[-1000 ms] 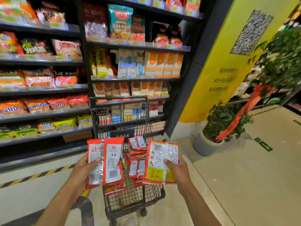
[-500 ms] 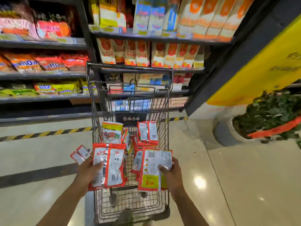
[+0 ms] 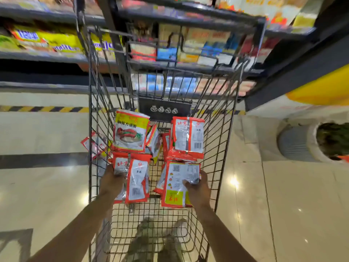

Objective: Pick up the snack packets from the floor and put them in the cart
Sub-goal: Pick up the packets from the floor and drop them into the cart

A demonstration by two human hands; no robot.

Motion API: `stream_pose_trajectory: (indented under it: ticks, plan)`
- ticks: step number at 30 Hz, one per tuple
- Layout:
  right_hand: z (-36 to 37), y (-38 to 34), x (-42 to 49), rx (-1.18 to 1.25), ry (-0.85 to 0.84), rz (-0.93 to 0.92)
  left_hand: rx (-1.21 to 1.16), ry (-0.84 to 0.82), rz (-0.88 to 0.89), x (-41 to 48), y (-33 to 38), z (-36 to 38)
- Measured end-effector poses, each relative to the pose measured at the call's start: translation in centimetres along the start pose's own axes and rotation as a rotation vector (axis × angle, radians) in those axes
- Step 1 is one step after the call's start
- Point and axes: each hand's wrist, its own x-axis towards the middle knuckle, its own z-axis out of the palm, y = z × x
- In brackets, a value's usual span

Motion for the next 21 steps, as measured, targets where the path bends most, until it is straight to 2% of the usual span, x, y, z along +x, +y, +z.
stream_pose_trajectory:
  ticks: [4,8,10,12,14,15,17,21]
  plan:
    - [2.6,2.2,3.9,-0.043,-0.007,-0.012,0.079,0.026,-0.009,4.5,-2.9,2.7]
    - [3.5,4.1,4.6,-0.229,0.002,-0.088,0.157,0.115,0.045,4.2,-2.7,4.0]
    - [3.8,3.7,3.6,-0.359,0.036,-0.187,0.126,0.167,0.206,3.2,-2.7,4.0]
    - [4.1,3.0,2.3,-0.577,0.109,-0.278,0.199,0.208,0.348,1.7,-3.0,4.0]
    - [4.2,3.4,1.7,-0.829,0.135,-0.439,0.429,0.245,0.523,0.4,-3.6,3.9]
    - [4.4,4.2,1.6,-0.923,0.106,-0.514,0.547,0.226,0.645,0.0,-4.0,4.0]
    - [4.6,6.0,2.0,-0.991,-0.005,-0.538,0.722,0.121,0.860,0.4,-6.0,4.5]
    - [4.9,7.9,2.4,-0.996,-0.069,-0.510,0.828,-0.007,0.919,1.6,-9.4,4.8]
